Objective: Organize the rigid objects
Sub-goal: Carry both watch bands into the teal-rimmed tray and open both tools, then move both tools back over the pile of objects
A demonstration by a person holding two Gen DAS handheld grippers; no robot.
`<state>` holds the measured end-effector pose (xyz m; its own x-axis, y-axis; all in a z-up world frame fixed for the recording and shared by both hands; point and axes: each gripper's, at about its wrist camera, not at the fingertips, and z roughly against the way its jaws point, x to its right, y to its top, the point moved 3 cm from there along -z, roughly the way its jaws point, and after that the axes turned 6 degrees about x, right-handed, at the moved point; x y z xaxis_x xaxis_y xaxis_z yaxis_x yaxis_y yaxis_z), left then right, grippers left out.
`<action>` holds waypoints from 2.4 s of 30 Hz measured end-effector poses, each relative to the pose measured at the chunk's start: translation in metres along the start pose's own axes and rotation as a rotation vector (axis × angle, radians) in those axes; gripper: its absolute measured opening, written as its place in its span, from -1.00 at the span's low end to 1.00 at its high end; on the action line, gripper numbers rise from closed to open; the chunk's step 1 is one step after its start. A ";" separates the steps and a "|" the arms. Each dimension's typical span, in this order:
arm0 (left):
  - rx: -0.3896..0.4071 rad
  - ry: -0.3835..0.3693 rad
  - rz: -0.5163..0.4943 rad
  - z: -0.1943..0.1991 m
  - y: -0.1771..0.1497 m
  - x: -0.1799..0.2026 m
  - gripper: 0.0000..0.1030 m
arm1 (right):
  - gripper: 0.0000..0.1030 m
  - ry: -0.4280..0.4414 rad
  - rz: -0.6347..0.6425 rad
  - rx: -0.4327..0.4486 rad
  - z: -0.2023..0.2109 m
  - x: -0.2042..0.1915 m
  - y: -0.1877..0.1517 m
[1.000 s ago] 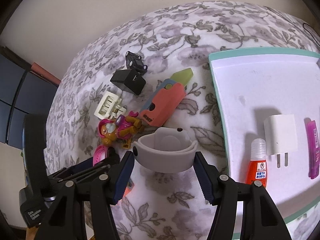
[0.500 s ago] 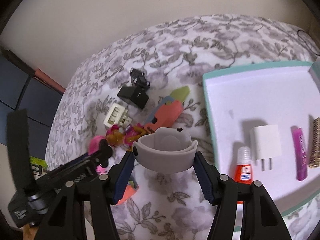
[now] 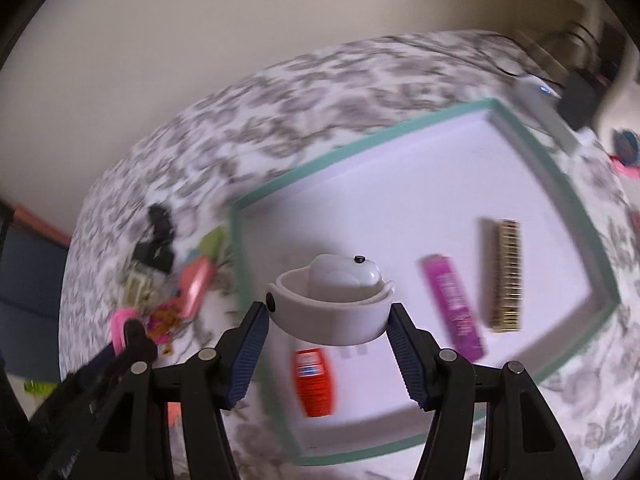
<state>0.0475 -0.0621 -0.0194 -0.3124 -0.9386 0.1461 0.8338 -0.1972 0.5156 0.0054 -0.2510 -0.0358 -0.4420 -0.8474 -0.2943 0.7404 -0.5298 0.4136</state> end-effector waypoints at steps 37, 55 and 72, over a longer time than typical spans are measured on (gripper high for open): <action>-0.061 -0.043 -0.167 -0.028 -0.023 0.091 0.49 | 0.57 -0.155 -0.134 0.017 0.007 0.100 0.016; 0.038 0.136 0.024 -0.023 0.001 0.012 0.89 | 1.00 -0.141 0.009 0.105 0.015 0.062 0.017; 0.015 0.213 0.089 -0.020 0.003 -0.037 0.89 | 1.00 -0.096 0.089 0.106 0.013 0.025 0.012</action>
<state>0.0703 -0.0340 -0.0403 -0.1329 -0.9911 0.0109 0.8463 -0.1077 0.5218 -0.0030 -0.2786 -0.0273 -0.4273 -0.8877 -0.1713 0.7232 -0.4493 0.5245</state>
